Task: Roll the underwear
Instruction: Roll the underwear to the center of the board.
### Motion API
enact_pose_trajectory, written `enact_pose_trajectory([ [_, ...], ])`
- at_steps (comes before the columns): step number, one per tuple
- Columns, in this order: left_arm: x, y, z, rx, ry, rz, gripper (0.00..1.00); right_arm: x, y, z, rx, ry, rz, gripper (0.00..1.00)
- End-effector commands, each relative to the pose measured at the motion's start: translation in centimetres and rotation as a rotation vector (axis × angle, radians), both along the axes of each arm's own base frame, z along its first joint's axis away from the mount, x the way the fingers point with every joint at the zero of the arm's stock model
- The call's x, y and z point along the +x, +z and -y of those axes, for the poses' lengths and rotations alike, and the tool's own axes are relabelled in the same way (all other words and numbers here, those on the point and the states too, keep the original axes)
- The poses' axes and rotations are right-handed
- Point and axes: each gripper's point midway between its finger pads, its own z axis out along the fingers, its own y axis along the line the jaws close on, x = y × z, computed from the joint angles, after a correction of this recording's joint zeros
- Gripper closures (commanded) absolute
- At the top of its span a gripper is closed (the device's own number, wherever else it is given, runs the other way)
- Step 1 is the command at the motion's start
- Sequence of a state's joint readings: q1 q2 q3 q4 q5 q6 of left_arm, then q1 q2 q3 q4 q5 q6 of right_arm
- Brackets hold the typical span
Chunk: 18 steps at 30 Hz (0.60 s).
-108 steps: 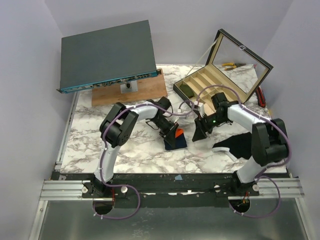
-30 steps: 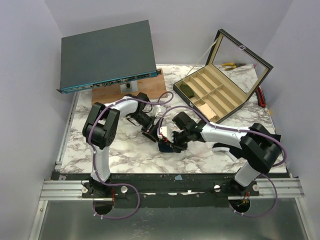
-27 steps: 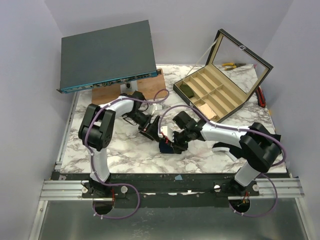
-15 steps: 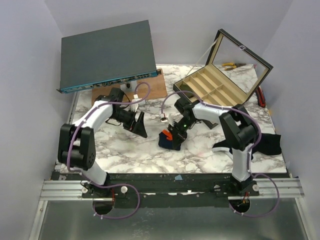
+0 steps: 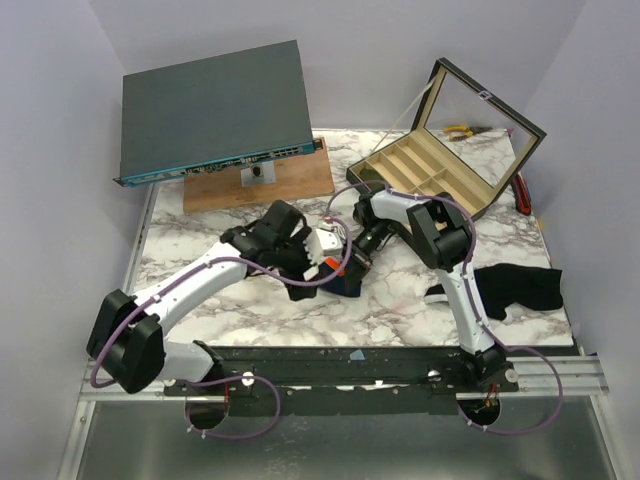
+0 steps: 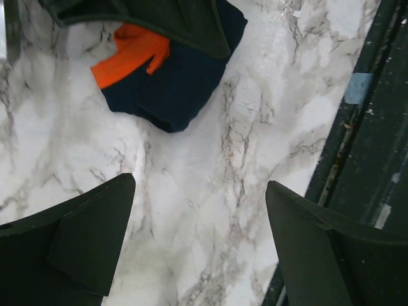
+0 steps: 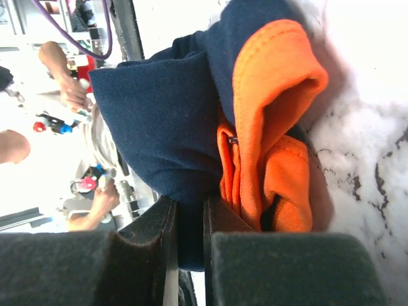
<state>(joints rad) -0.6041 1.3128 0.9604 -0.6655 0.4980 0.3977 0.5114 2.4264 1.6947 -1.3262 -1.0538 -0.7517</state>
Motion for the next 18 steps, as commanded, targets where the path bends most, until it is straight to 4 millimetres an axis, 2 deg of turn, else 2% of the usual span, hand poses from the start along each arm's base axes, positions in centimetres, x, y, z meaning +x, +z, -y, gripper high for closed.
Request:
enact_pose_trajectory([
  [1,3.3,-0.4,2.6,0.084,-0.043,0.252,0.09,-1.0,-5.2,3.0,-0.129,0.125,0.019,0.96],
  [9,3.8,-2.9,7.2,0.192,-0.174,0.410,0.06,-0.9,-5.5,3.6,-0.165,0.133,0.044,0.96],
  [18,3.2,-5.7,9.1,0.239,-0.258,0.409,0.06,-1.9,-5.7,4.5,-0.180,0.158,0.028,0.96],
])
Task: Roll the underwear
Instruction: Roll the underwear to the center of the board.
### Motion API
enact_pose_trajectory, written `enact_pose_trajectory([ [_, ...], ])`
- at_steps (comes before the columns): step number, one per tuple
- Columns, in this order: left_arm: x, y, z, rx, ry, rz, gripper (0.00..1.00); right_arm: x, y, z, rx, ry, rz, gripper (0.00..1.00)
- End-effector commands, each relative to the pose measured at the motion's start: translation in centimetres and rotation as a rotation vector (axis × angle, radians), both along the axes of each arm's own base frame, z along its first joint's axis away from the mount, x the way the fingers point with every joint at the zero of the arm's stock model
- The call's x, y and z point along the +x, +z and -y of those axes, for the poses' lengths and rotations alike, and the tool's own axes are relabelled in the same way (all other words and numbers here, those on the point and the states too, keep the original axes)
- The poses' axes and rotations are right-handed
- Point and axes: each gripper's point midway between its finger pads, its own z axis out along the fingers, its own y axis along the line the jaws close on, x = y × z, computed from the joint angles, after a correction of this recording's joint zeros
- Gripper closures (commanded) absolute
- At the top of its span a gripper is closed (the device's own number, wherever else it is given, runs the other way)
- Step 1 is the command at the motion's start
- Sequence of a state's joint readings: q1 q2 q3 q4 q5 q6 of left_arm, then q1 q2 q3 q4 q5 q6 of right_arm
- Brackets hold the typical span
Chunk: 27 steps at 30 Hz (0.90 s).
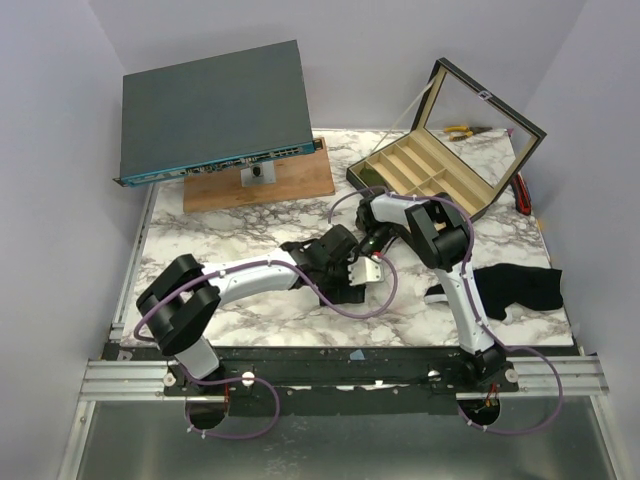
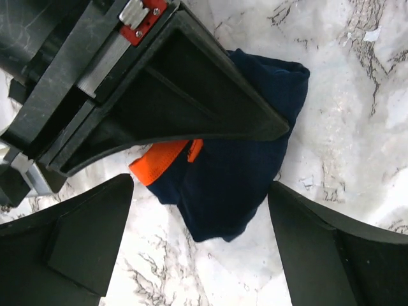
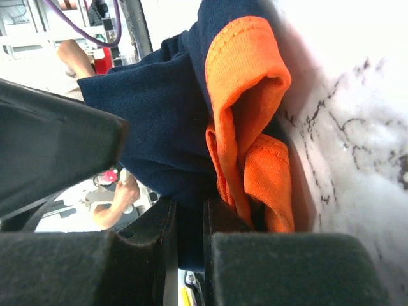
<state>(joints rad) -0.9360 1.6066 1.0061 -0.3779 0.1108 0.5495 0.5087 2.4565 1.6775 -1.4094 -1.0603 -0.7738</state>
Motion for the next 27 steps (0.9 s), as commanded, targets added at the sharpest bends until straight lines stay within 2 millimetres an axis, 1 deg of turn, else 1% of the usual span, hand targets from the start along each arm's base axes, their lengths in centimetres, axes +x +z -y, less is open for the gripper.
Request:
enact_pose_trajectory([
  [1,0.7,-0.3,1.6,0.010,-0.034,0.055,0.07,-0.3,-5.7,3.7,-0.128,0.166,0.128,0.96],
  [7,-0.7,-2.2,2.5,0.051,-0.069,0.004,0.16,0.2,-5.4,3.9,-0.131,0.159,0.135,0.96],
  [9,-1.1,-2.3,2.7,0.045,-0.069,-0.022,0.24,0.4,-5.3,3.9,-0.135,0.154,0.138,0.96],
  [11,-1.5,-2.8,2.6,0.054,-0.069,-0.053,0.34,0.6,-5.3,3.9,-0.136,0.147,0.142,0.96],
  [16,-2.8,-3.6,2.5,0.068,-0.062,-0.134,0.64,0.9,-5.4,4.0,-0.143,0.122,0.155,0.93],
  [19,-3.2,-3.7,2.6,0.069,-0.058,-0.171,0.97,1.4,-5.1,4.1,-0.149,0.088,0.173,0.88],
  [20,-3.4,-3.8,2.6,0.072,-0.057,-0.189,1.00,1.7,-4.9,4.1,-0.148,0.068,0.186,0.87],
  [22,-3.8,-3.9,2.7,0.067,-0.051,-0.232,1.00,2.2,-4.5,4.3,-0.150,0.032,0.211,0.84],
  [24,-4.0,-3.9,3.0,0.056,-0.037,-0.276,1.00,2.7,-4.1,4.6,-0.150,-0.007,0.237,0.78],
  [26,-4.2,-4.1,3.3,0.037,-0.019,-0.336,1.00,3.2,-3.3,4.7,-0.138,-0.039,0.263,0.68],
  [27,-4.3,-4.3,3.5,0.025,-0.009,-0.368,1.00,3.3,-2.9,4.8,-0.136,-0.051,0.272,0.61],
])
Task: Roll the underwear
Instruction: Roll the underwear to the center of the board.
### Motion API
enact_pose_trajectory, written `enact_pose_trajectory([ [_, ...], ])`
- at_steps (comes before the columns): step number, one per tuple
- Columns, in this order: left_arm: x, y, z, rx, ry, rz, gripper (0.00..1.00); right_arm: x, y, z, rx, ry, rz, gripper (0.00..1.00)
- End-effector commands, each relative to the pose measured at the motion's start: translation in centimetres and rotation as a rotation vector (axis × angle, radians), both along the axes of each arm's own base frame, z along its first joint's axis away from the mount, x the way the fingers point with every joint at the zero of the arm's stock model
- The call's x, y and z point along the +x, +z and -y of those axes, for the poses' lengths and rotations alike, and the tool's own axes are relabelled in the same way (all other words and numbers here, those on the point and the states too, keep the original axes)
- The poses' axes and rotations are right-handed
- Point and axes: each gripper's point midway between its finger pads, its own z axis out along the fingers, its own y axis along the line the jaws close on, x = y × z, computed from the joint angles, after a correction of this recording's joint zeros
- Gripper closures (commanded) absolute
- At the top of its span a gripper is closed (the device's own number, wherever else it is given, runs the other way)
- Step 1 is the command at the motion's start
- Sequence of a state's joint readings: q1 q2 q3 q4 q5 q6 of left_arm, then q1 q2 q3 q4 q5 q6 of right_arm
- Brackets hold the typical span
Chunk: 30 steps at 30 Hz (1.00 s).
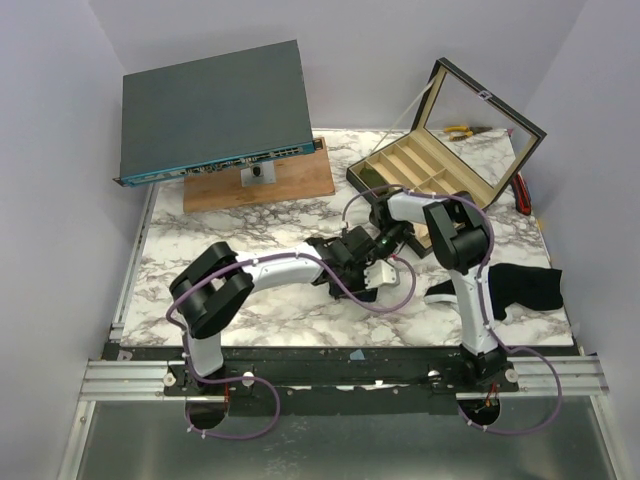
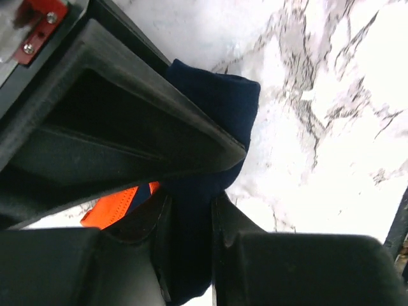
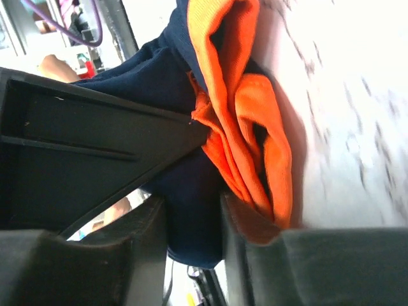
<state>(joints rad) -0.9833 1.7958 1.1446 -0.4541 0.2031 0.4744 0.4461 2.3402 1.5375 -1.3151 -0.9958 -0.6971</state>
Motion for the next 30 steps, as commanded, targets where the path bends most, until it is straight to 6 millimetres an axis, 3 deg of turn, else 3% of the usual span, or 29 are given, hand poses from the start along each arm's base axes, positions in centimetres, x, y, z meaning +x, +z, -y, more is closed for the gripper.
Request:
enact_pose_trajectory([
  [1,-2.0,-1.5,0.3,-0.025,0.038,-0.222,1.00,3.2,-2.9,2.2,-0.074,0.005,0.238,0.54],
  [3,-2.0,-2.1,0.2,-0.035,0.070,-0.273,1.00,3.4,-2.1,2.4,-0.069,-0.012,0.255,0.42],
  [7,-2.0,-2.5,0.0,-0.069,0.130,-0.373,1.00,4.0,-0.8,2.9,-0.072,-0.044,0.302,0.35],
  [20,-0.1,-2.2,-1.0,-0.201,0.305,-0.664,1.00,7.4,3.6,4.7,-0.033,-0.179,0.582,0.34],
  [30,0.0,-2.7,-1.1,-0.210,0.391,-0.974,1.00,7.3,5.5,4.4,0.037,-0.254,0.751,0.34],
])
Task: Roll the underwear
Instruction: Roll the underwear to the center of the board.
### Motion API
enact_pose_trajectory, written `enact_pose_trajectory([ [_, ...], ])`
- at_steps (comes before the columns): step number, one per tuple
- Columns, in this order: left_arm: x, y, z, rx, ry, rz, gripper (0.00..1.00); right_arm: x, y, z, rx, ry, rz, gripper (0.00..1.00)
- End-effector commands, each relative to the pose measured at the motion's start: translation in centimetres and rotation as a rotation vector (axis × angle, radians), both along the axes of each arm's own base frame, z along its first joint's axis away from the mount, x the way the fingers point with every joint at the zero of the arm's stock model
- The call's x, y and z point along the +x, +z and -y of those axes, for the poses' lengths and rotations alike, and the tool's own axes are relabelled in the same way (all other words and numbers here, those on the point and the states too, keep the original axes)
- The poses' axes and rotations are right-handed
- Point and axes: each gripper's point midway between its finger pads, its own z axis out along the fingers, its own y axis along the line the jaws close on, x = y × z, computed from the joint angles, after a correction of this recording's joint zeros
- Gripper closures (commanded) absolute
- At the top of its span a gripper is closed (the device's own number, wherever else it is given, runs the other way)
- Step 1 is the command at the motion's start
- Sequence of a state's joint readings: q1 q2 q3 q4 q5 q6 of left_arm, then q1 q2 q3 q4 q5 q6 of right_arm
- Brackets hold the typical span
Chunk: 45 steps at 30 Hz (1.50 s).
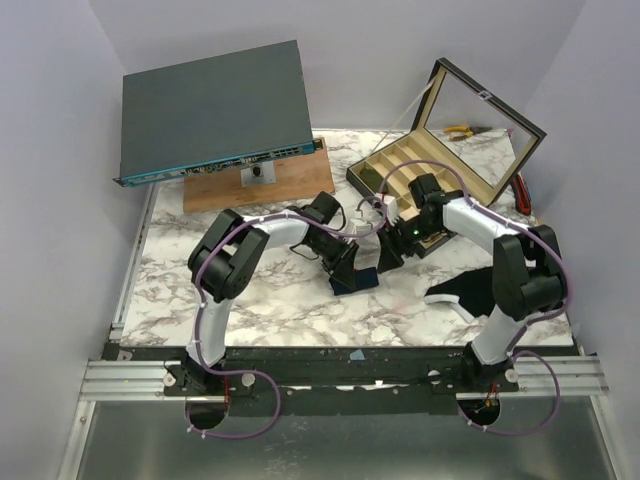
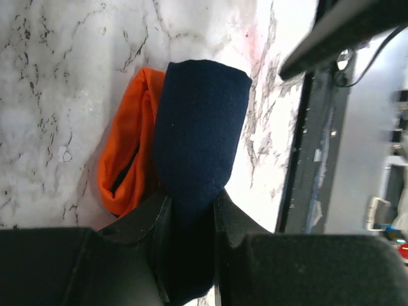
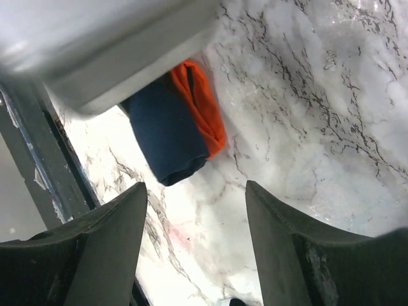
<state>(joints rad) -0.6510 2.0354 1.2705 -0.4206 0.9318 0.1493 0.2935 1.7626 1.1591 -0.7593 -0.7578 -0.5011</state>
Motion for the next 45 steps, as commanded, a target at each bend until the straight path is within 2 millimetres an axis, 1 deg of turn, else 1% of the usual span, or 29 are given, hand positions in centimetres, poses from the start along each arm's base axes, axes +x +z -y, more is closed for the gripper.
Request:
enact_pose_trajectory([
  [1,-2.1,-3.4,-2.1,0.115,0.037,-0.303,1.00,0.8,1.3,-0.7,0.051,-0.009,0.131,0.34],
  [4,-1.4,-4.0,-2.3,0.126,0.065,-0.370,1.00,0.5,1.2,-0.2,0.038,-0.019,0.170,0.34],
  [8,-1.0,-4.5,-2.3,0.144,0.080,-0.383,1.00,-0.1,1.7,0.0,0.026,0.008,0.264,0.33],
  [10,-1.0,-4.8,-2.4,0.159,0.086,-0.417,1.00,-0.6,2.0,-0.4,-0.013,0.038,0.339,0.33],
  [15,-0.9,-5.4,-2.4,0.170,0.093,-0.515,1.00,-2.5,1.8,-3.0,-0.132,0.169,0.516,0.31],
  [17,-0.8,-5.3,-2.4,0.171,0.087,-0.526,1.00,-2.5,1.8,-3.4,-0.175,0.208,0.582,0.30],
  [20,-0.9,-5.3,-2.5,0.177,0.086,-0.530,1.00,-2.6,1.0,-3.7,-0.244,0.281,0.642,0.28],
  [24,-0.9,-5.3,-2.5,0.182,0.085,-0.534,1.00,-2.2,0.1,-3.9,-0.315,0.354,0.711,0.26],
  [28,-1.0,-5.3,-2.6,0.185,0.081,-0.541,1.00,-2.3,-1.0,-3.9,-0.356,0.430,0.730,0.24],
  [38,-1.0,-5.4,-2.7,0.195,0.079,-0.537,1.00,-3.1,-3.9,-5.5,-0.361,0.551,0.700,0.23],
  [41,-1.0,-5.4,-2.6,0.195,0.078,-0.534,1.00,-3.4,-5.0,-5.8,-0.359,0.573,0.654,0.27],
  [43,-0.9,-5.4,-2.6,0.190,0.076,-0.532,1.00,-4.0,-5.8,-5.7,-0.354,0.589,0.615,0.33],
  [45,-0.9,-5.4,-2.6,0.187,0.078,-0.530,1.00,-4.6,-6.5,-5.5,-0.351,0.592,0.583,0.41],
])
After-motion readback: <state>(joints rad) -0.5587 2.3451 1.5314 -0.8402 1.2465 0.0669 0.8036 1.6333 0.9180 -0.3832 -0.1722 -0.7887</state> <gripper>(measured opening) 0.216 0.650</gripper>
